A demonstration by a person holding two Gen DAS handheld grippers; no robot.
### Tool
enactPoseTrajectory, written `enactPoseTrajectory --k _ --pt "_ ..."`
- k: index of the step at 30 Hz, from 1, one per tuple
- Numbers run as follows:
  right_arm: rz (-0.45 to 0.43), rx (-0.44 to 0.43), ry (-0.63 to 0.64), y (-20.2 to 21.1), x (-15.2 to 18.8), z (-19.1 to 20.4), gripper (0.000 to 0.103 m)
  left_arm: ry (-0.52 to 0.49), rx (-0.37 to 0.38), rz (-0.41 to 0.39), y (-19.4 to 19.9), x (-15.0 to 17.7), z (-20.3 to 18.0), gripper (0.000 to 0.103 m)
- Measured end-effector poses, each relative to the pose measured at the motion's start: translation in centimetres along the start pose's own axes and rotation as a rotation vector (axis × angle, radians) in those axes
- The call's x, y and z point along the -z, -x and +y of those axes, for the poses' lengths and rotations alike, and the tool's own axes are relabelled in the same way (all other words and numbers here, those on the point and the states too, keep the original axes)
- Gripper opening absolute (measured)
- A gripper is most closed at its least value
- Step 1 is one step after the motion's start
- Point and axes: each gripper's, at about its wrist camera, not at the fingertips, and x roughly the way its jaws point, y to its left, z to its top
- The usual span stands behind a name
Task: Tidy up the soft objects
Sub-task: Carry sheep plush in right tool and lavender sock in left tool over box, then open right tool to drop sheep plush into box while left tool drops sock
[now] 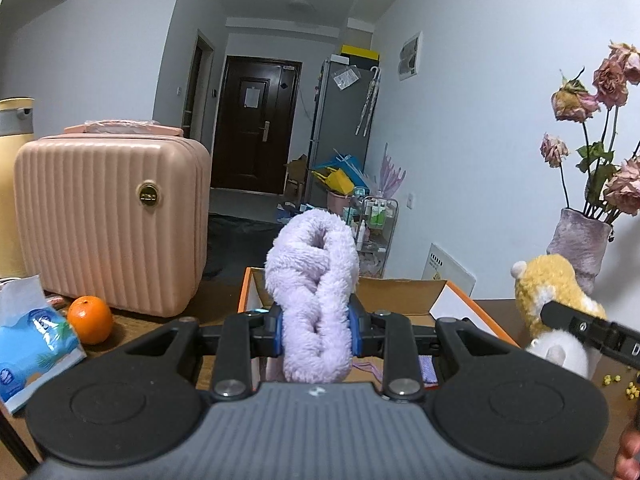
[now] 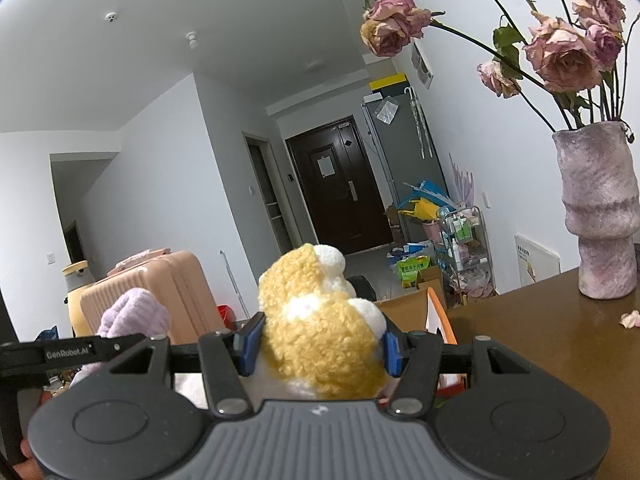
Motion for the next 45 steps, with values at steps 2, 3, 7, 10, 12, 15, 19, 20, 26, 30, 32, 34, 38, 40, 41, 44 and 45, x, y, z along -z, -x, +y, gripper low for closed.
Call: enactPoseTrajectory --k 2,3,7,10,12,15,19,20,26,30,32,34,38,40,41,44,45 --pt "0.001 -0.001 0.009 -0.8 -0.3 -0.2 0.056 -0.004 0.001 0.004 -0.8 -0.1 0.0 0.029" --pt "0.003 -0.001 0.016 -1.1 -0.5 -0.2 0.056 -0.007 0.0 0.005 -1.2 -0.2 0.0 0.029" --pt "0.009 -0.003 0.029 -2.8 -1.1 -0.8 0.056 -0.012 -0.003 0.012 -2.7 -0.4 0.2 0.029" --pt "0.013 -0.008 0.034 -4.1 -1.4 -1.0 0.056 -0.012 -0.008 0.018 -3.7 -0.6 0.5 0.029" --pt "0.02 -0.013 0.039 -4.8 -1.4 -1.0 0.056 -0.012 -0.011 0.021 -4.6 -0.8 0.6 0.029" --pt "0.037 -0.015 0.057 -5.8 -1.3 -0.9 0.056 -0.019 -0.017 0.029 -5.6 -0.8 0.8 0.029" --pt "0.06 -0.019 0.056 -7.0 -1.1 -1.0 0.056 -0.025 -0.031 0.045 -7.1 -0.8 1.1 0.029" --pt "0.066 -0.018 0.052 -7.3 -1.0 -1.1 0.056 -0.026 -0.035 0.051 -7.5 -0.7 1.2 0.029" --pt "0.093 -0.01 0.042 -8.8 -0.5 -1.6 0.056 -0.051 -0.053 0.074 -9.4 -0.2 1.4 0.029" --pt "0.094 -0.013 0.023 -9.8 -0.6 -1.7 0.056 -0.078 -0.043 0.083 -10.4 0.1 0.9 0.029" --pt "0.093 -0.018 0.017 -10.4 -0.7 -1.6 0.056 -0.094 -0.041 0.09 -11.1 0.4 0.6 0.029" --pt "0.095 -0.022 0.021 -11.1 -0.7 -1.4 0.056 -0.109 -0.039 0.099 -11.6 0.6 0.1 0.029" --pt "0.109 -0.024 0.034 -12.4 -0.5 -1.0 0.056 -0.133 -0.032 0.105 -12.6 1.0 -0.5 0.029" --pt "0.118 -0.019 0.041 -13.0 -0.3 -1.0 0.056 -0.142 -0.035 0.108 -13.2 1.1 -0.8 0.029" --pt "0.121 -0.014 0.044 -13.2 -0.2 -1.0 0.056 -0.141 -0.034 0.11 -13.5 1.1 -0.9 0.029" --pt "0.135 -0.005 0.041 -13.9 0.1 -1.1 0.056 -0.14 -0.039 0.118 -14.5 1.4 -1.0 0.029" --pt "0.139 -0.005 0.039 -14.0 0.3 -1.2 0.056 -0.139 -0.04 0.122 -14.7 1.6 -1.0 0.029"
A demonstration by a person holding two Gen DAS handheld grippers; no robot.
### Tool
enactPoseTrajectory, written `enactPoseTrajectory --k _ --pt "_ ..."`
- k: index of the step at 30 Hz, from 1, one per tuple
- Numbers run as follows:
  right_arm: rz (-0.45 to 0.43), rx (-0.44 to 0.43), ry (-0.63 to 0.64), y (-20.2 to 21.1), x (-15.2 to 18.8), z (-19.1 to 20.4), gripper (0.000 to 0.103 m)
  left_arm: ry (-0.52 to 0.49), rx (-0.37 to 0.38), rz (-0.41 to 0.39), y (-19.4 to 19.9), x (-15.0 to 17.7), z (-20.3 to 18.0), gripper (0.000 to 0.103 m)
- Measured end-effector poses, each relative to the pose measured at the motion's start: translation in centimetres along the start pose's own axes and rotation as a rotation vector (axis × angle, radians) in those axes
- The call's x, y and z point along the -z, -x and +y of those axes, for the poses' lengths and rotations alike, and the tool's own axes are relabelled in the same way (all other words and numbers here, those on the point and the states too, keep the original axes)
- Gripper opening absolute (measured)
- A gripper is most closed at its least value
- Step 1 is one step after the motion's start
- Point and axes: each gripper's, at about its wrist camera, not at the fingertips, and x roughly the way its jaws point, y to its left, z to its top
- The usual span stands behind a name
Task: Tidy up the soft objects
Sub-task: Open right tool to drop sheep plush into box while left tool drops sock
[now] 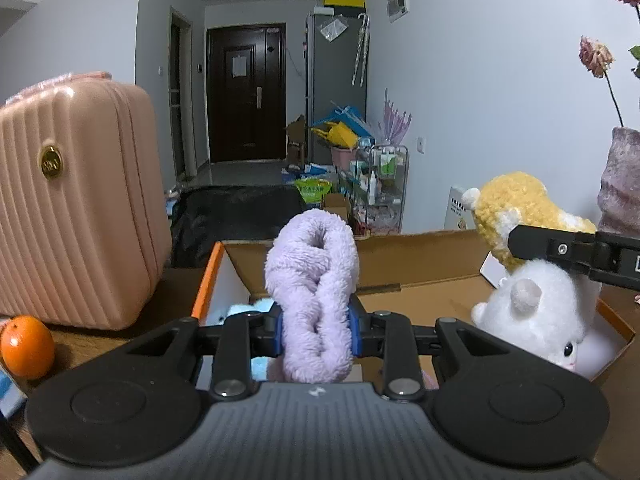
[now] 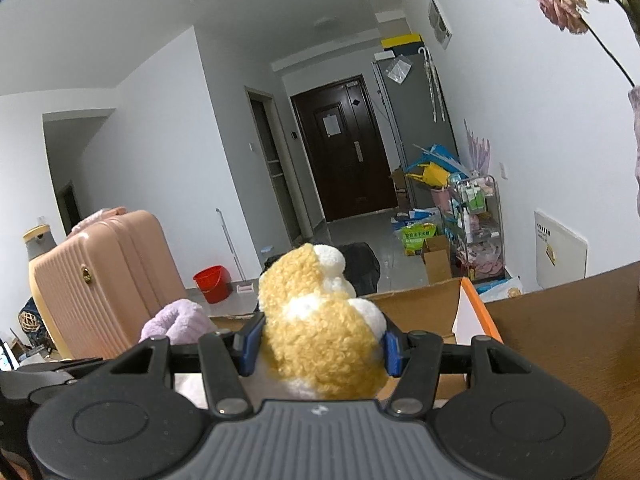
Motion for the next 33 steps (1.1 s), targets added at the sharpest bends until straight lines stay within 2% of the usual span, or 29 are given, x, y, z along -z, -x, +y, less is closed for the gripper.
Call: enactPoseTrajectory --k 12,15,17,18,19,20,22,26,33 --pt "0.029 0.023 0.017 -1.2 1.2 0.2 0.058 -0.007 0.013 0.034 -1.6 0.7 0.0 0.032" --pt "0.039 0.034 0.003 -1.3 1.4 0.2 0.062 -0.003 0.016 0.033 -1.7 0.6 0.1 0.044" --pt "0.043 0.043 -0.013 -1.3 1.4 -0.2 0.066 0.015 0.014 0.028 -1.7 0.5 0.4 0.058" --pt "0.044 0.049 -0.018 -1.4 1.4 -0.3 0.077 0.021 0.013 0.024 -1.6 0.6 0.5 0.064" --pt "0.04 0.06 -0.022 -1.4 1.4 -0.3 0.084 0.027 0.01 0.019 -1.6 0.6 0.6 0.077" --pt "0.031 0.07 -0.024 -1.3 1.3 -0.3 0.095 0.031 0.006 0.014 -1.4 0.8 0.5 0.09" --pt "0.015 0.089 -0.021 -1.1 1.4 -0.4 0.102 0.037 -0.014 -0.008 -1.0 0.9 0.6 0.103" --pt "0.02 0.101 -0.021 -1.4 1.4 -0.6 0.103 0.045 -0.064 -0.06 -0.1 1.0 0.5 0.103" --pt "0.016 0.104 0.001 -1.1 1.6 -0.4 0.103 0.065 -0.081 -0.043 -0.2 0.7 0.7 0.103"
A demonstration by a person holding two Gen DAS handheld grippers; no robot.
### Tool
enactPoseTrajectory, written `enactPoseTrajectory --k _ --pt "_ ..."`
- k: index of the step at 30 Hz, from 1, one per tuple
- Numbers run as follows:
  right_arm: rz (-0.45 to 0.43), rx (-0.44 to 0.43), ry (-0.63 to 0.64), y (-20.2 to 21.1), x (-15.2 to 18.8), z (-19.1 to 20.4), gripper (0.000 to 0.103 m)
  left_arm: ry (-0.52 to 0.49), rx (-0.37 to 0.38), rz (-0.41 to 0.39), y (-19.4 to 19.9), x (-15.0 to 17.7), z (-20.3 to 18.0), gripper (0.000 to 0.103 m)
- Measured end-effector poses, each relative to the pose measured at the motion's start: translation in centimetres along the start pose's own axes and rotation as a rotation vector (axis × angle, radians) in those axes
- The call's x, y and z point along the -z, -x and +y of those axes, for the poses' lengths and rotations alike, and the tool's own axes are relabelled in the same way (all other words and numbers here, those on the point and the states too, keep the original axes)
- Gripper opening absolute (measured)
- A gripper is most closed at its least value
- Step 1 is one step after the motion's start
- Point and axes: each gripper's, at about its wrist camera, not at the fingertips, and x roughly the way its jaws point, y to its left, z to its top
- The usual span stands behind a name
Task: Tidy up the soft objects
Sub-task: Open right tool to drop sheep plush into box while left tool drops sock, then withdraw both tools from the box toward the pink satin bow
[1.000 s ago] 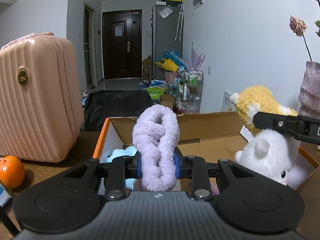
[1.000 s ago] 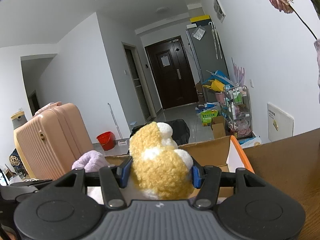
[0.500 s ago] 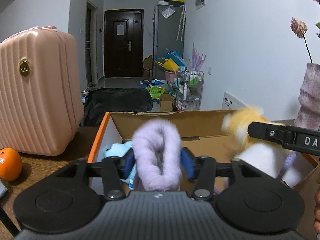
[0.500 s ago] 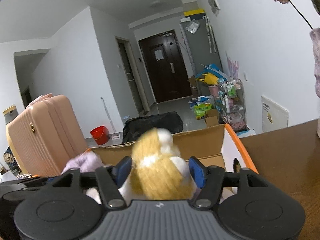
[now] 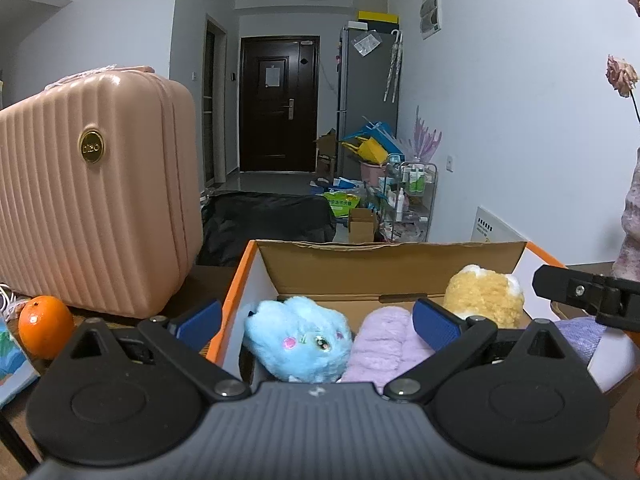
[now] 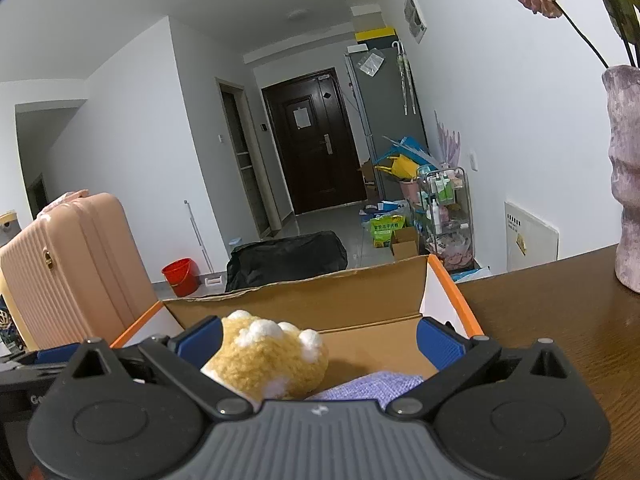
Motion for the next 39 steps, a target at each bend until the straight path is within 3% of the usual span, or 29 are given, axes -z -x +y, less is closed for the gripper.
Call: enactPoseTrajectory --k 20,39 --pt "-0.049 0.032 0.08 2.2 1.2 -0.3 0.103 -0.02 -0.02 -0.008 0.9 0.9 0.1 0.103" --pt "-0.08 0.054 0.119 7.3 3.3 -0.6 0.103 -0.006 -0.057 -0.053 5.2 2.1 1.6 0.103"
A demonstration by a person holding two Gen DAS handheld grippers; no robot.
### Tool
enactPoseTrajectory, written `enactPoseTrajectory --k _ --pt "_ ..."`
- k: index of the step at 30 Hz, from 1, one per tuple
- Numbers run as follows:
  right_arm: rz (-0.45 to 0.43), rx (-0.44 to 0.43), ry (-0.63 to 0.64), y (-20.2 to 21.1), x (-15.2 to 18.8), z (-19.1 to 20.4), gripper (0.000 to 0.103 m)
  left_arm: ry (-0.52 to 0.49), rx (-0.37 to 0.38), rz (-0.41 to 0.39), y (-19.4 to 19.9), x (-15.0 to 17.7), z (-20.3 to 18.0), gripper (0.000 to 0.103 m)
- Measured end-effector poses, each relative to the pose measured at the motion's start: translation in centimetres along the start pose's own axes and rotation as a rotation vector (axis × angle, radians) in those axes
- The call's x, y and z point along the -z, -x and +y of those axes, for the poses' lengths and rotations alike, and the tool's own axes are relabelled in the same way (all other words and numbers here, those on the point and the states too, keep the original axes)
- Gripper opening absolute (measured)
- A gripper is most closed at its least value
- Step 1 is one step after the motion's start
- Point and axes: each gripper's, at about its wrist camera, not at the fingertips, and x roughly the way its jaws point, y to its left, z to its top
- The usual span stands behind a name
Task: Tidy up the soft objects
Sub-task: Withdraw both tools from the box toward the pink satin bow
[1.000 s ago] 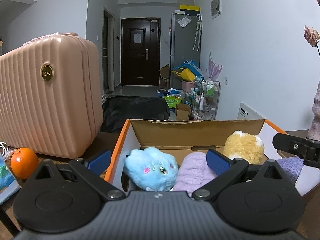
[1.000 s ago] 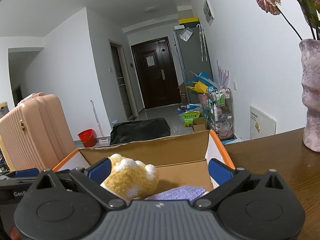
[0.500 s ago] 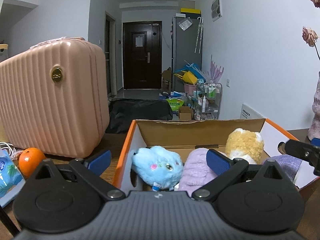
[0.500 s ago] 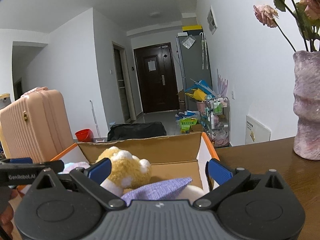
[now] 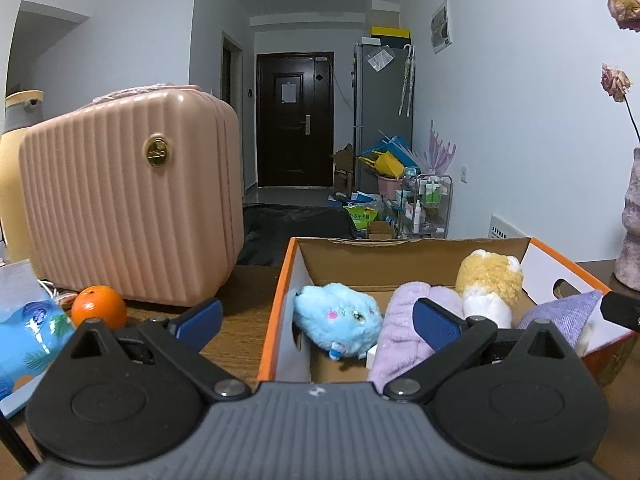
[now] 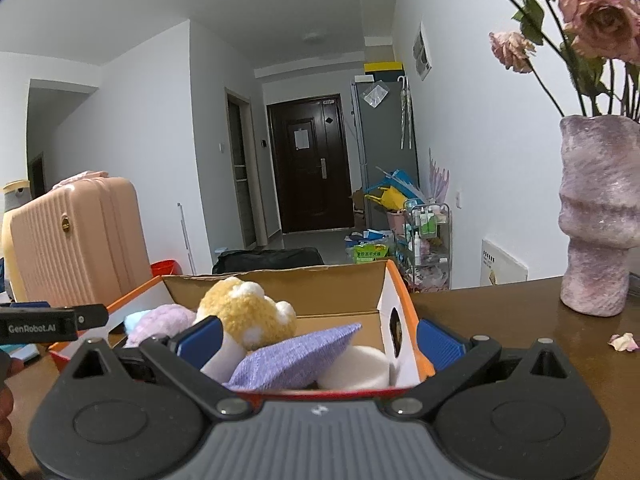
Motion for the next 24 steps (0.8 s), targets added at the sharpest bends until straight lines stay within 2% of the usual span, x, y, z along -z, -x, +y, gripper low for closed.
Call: enactPoseTrajectory --k 24 --pt "0.0 0.014 -0.039 9.4 2.9 0.9 0.103 0.056 -0.046 0.02 8.1 2.8 3.1 0.103"
